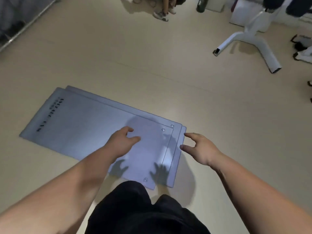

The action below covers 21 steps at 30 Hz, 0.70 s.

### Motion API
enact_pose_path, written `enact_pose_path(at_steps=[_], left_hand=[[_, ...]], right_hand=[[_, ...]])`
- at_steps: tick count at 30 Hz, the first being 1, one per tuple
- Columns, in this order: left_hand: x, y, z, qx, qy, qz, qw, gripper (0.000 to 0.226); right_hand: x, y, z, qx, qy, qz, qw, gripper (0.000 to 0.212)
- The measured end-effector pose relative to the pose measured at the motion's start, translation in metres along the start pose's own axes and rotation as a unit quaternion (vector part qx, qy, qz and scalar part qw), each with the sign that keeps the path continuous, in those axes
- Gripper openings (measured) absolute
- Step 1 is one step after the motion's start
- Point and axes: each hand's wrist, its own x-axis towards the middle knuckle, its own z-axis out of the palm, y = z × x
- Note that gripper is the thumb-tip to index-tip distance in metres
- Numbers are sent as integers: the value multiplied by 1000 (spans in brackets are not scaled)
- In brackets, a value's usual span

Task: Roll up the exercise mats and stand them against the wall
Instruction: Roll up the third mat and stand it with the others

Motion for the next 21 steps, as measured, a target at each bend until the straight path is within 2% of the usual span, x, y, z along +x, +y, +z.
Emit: enact_pose_path(at_steps=[3,7,15,19,21], left_hand=[[0,12,4,-42,44,-6,998,55],[18,16,8,-50,80,-28,995,55],[61,31,58,-109,153,-135,973,55],[85,42,122,-60,207,-214,953,61],[91,44,166,-40,190,-250,949,63]], right_hand=[[35,-10,-16,-38,-21,-39,998,67],[73,-11,-24,-57,-41,-48,996,67],[193,4,-60,-122,-124,-135,975,66],[278,19,-74,-210,-192,-205,937,65],[307,29,-81,-277,-218,-215,911,65]])
